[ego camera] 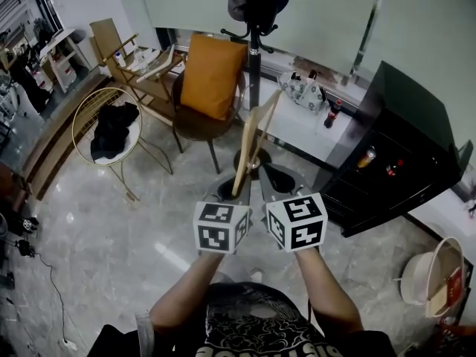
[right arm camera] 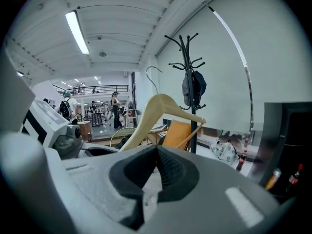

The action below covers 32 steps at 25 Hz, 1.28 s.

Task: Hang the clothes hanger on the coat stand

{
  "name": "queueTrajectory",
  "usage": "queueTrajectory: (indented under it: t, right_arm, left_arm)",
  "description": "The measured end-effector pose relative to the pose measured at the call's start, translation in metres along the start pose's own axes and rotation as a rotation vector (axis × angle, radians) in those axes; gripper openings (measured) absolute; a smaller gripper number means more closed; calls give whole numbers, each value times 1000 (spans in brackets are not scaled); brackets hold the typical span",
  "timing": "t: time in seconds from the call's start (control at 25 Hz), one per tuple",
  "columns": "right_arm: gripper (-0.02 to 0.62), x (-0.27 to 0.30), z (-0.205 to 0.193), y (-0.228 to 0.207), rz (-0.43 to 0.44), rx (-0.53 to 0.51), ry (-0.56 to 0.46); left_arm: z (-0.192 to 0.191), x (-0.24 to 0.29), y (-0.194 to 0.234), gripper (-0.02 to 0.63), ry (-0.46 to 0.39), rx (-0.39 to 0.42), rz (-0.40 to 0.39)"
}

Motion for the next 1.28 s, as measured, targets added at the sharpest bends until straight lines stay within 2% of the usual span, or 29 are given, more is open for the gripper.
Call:
queueTrajectory:
  t: [0.28,0.6,1.28]
  right_arm:
    - [0,7,-3,-19,26,-2,1]
    - [0,28,0,-39,23,-3,9]
    - [0,130,34,-74,-59,19,19]
  left_arm:
    - [1,18,-4,28,2,-4,23]
    - [4,46,3,28,16,0,13]
    - [40,132,76,28,55,20,-83]
Point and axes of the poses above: the fingertips, and each gripper's own axes: x forward along the fingers, y to its left, z out of its top, the point moved 10 cm from there along -x, backward along the fingers, and after that the axes turned 4 degrees about z, right-handed, at the moved point
